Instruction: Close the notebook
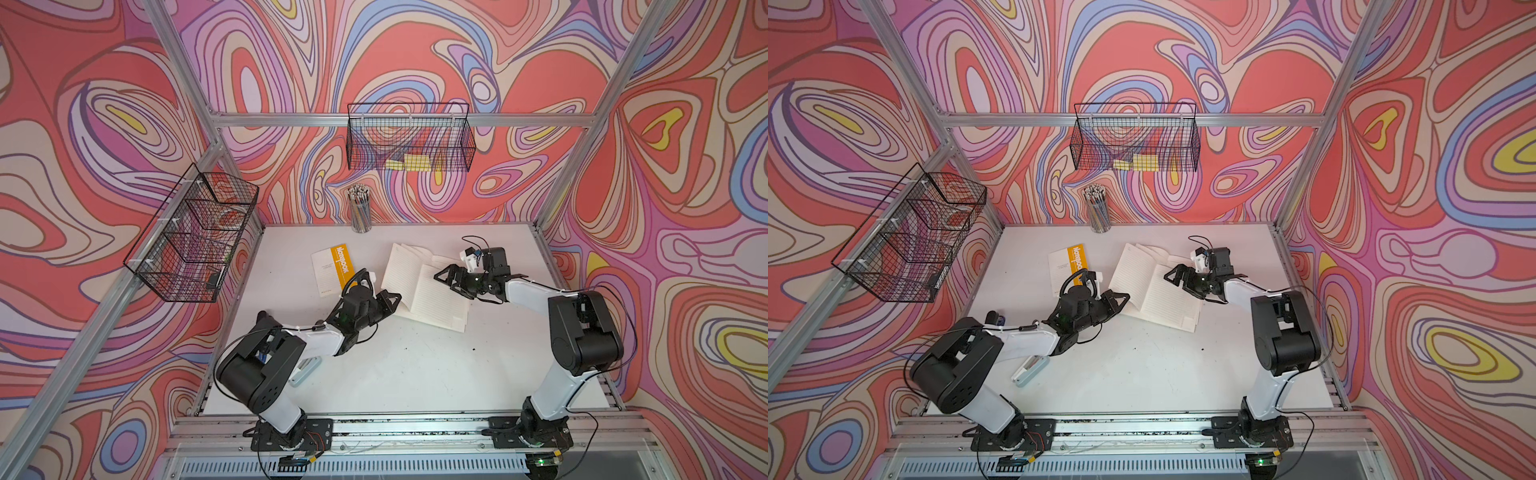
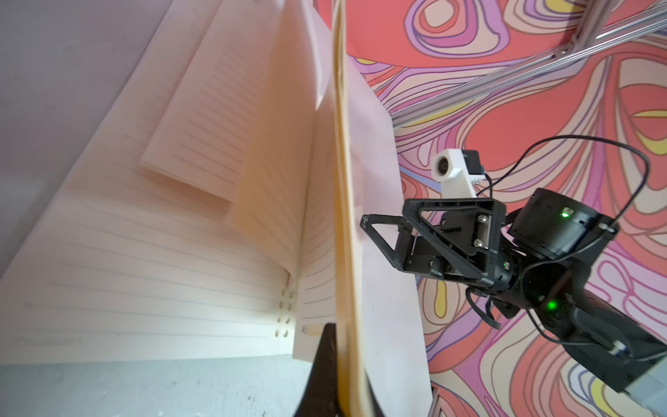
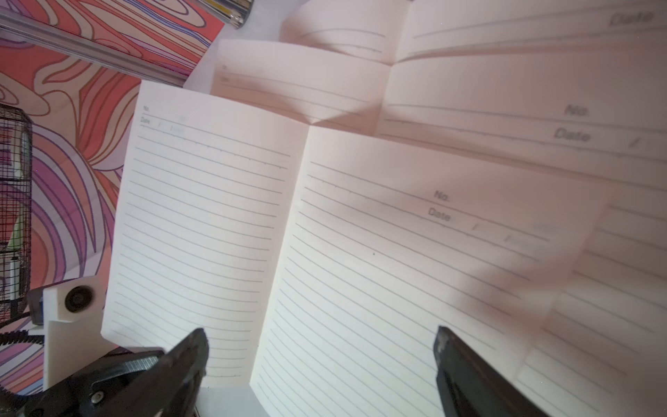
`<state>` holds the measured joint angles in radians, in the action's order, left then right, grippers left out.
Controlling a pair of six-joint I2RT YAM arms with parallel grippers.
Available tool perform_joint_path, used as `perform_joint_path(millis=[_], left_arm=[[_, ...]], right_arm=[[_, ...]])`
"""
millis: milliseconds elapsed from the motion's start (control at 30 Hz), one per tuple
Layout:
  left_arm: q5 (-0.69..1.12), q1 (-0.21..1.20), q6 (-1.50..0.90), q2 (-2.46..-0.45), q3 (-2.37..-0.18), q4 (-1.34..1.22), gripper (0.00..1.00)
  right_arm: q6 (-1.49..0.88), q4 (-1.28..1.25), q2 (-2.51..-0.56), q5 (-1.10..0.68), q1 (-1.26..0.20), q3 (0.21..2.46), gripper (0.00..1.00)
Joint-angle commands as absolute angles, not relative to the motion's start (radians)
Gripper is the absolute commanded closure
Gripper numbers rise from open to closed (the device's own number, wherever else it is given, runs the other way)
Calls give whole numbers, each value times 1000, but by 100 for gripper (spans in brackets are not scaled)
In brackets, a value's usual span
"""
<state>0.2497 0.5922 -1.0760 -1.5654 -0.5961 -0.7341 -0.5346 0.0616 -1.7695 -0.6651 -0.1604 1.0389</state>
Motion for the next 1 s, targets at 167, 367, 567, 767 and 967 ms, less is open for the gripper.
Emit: perform_joint_path(millis=[167,367,567,767,967], left_arm=[[164,595,-1038,-1405,-507,-565,100],[118,595,-1016,-1302,-426,-477,100],[-2,595,-957,-1106,-399,-248,100],[-66,595,-930,-1046,-400,-119,100],[-69,595,-942,-1092,-420,-102,100]], right_arm=[[-576,56,-1765,-628,-282,1140,2],[-632,15,-1840,-614,-407,1207,2],[-677,-41,-1870,-615,-462,1179,2],[-691,-67,-1869,-616,-475,1128,2],[-694,-79,-1912,-614,-502,1143,2]])
